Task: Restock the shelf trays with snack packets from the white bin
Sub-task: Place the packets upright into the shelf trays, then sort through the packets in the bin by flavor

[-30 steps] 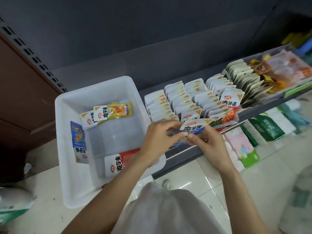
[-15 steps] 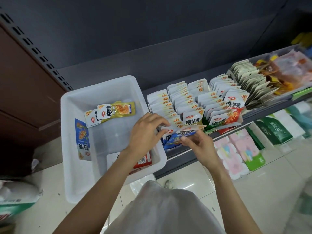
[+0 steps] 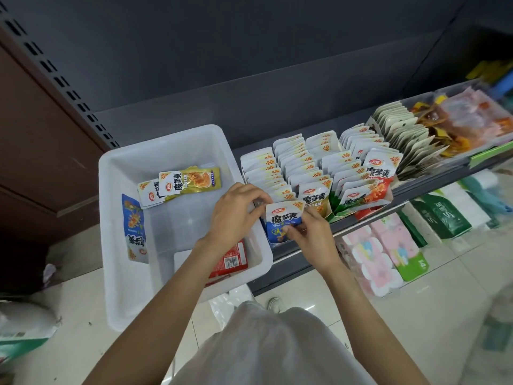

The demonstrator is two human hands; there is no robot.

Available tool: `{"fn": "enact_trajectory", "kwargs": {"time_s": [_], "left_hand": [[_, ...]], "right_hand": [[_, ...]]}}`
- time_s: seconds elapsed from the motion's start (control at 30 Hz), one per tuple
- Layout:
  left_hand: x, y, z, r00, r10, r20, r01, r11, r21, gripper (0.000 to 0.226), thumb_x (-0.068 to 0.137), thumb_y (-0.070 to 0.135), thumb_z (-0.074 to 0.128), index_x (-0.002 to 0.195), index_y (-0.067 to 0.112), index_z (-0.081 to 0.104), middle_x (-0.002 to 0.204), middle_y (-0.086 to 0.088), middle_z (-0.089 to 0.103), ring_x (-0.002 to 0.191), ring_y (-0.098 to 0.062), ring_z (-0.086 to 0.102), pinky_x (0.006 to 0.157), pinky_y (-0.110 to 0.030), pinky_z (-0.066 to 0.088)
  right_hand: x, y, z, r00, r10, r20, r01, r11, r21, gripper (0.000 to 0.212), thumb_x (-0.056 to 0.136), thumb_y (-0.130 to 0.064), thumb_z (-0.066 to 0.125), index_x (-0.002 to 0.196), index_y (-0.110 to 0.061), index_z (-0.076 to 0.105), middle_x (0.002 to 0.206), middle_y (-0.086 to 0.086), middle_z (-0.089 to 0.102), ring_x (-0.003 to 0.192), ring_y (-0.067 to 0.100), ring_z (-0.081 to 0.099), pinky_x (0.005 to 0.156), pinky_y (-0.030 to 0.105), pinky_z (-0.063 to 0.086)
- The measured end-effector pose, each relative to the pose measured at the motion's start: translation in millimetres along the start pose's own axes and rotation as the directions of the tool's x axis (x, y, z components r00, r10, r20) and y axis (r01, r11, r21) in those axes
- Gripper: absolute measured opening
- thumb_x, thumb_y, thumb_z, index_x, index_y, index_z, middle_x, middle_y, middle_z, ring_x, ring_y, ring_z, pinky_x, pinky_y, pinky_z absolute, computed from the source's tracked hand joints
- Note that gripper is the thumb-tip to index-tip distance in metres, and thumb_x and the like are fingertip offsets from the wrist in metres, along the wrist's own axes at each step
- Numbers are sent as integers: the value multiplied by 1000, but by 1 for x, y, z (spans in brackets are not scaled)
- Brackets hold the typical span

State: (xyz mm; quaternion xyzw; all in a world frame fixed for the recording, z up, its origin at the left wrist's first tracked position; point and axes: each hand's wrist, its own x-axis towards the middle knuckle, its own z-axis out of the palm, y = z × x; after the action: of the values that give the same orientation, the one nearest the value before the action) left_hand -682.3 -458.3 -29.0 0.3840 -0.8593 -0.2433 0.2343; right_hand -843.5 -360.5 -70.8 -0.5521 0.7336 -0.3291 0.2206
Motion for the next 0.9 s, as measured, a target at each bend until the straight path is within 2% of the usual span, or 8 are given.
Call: {"fn": "enact_trajectory", "kwargs": {"time_s": [0.1, 0.27, 0.4, 0.47, 0.57, 0.7, 0.8, 0.9], "left_hand": [[4, -2, -3, 999, -29, 16, 29, 999, -17, 6, 83, 20, 69, 89, 23, 71, 89, 7, 68, 88, -12, 54, 70, -26, 42], [6, -1, -4, 1000, -23, 18, 22, 998, 62, 6, 86, 28, 65, 90, 25, 70, 92, 9, 66, 91, -10, 52, 70, -22, 32], [6, -4, -3, 999, -17, 29, 18, 1000, -24, 6, 86, 25, 65, 90, 24, 70, 91, 9, 64, 89, -11, 52, 73, -30, 43], [5, -7, -6, 998, 20, 59, -16, 998, -64, 8, 87, 24, 64, 92, 23, 70, 93, 9, 65, 91, -11, 52, 79, -36, 46], [-3, -11, -19, 998, 70, 6, -70, 994, -86, 14, 90, 26, 59, 99, 23, 70, 100, 10, 65, 97, -11, 54, 84, -33, 47], [-37, -21, -53, 954, -59, -295, 35, 996, -84, 25, 91, 31, 52, 108, 20, 66, 99, 14, 59, 90, 2, 51, 80, -14, 43], [-78, -42, -79, 814, -280, -509, 257, 959, -118, 22, 90, 25, 56, 108, 17, 65, 100, 14, 61, 90, -5, 55, 79, -18, 45], [-115, -76, -100, 729, -365, -579, 454, 891, 10, 19, 86, 15, 64, 104, 16, 65, 102, 5, 66, 90, -21, 57, 76, -27, 43]], "right_hand": [[1, 4, 1, 999, 27, 28, -27, 1000, -12, 35, 85, -17, 69, 117, -6, 62, 117, 1, 57, 87, 3, 58, 74, 9, 47], [2, 8, 5, 1000, -8, 6, 9, 977, -211, 37, 82, -22, 72, 116, -9, 64, 120, 0, 58, 104, 19, 58, 76, 30, 50], [2, 7, 7, 1000, 17, 14, -12, 951, -308, 35, 82, -30, 72, 110, -9, 66, 115, -1, 57, 95, 20, 60, 67, 31, 51], [-1, 1, 2, 998, 48, -51, -55, 987, -151, 28, 80, -30, 74, 98, -11, 64, 102, -2, 58, 84, 19, 59, 66, 32, 51], [-5, -24, -23, 967, 83, -241, -36, 980, 195, 26, 79, -28, 75, 91, -18, 54, 83, -5, 57, 68, 15, 54, 58, 19, 44], [-7, -73, -54, 925, -21, -379, 157, 930, 331, 10, 90, -23, 63, 94, -17, 56, 80, -7, 59, 68, 17, 54, 59, 31, 45], [0, -113, -42, 945, -152, -291, 263, 881, 394, 1, 89, -26, 57, 89, -25, 56, 79, -7, 60, 69, 14, 56, 60, 28, 46], [14, -146, 6, 945, -326, 6, 298, 871, 391, 6, 89, -19, 59, 94, -21, 59, 80, -13, 61, 72, 5, 57, 62, 15, 44]]}}
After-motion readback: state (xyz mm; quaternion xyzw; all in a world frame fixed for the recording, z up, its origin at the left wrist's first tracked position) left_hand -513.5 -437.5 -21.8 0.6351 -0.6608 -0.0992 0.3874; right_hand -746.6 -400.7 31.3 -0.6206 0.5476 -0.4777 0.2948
